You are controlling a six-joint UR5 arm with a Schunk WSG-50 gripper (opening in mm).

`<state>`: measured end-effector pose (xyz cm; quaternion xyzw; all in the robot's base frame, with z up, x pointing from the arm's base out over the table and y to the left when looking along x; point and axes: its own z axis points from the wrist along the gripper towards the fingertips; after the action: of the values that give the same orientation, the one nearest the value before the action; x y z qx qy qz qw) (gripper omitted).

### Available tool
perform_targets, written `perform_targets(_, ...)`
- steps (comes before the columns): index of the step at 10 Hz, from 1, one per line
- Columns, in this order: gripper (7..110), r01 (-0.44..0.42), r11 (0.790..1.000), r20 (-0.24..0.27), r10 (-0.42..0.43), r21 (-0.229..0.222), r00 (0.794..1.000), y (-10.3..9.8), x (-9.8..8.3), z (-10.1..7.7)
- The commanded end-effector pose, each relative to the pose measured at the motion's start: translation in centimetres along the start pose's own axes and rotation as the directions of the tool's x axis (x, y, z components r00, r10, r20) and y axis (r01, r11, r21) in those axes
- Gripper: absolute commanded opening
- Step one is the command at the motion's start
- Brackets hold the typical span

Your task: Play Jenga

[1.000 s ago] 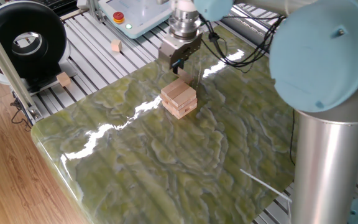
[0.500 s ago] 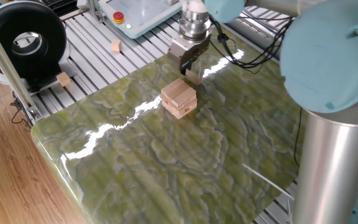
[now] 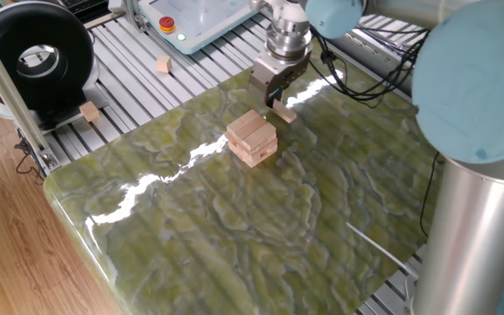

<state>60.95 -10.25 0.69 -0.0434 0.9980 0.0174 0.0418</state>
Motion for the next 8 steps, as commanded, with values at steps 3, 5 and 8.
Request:
perform_targets(3,22,-0.048,0.999,0.002,0.048,-0.013,0.999,-0.7,2.5,0.3)
perform_targets(5,22,-0.064,0.998,-0.006,0.064,-0.004,0.998,-1.1,3.1,0.1)
perform_targets(8,22,-0.075,0.997,-0.012,0.075,-0.002,0.997,-1.2,3.6,0.1)
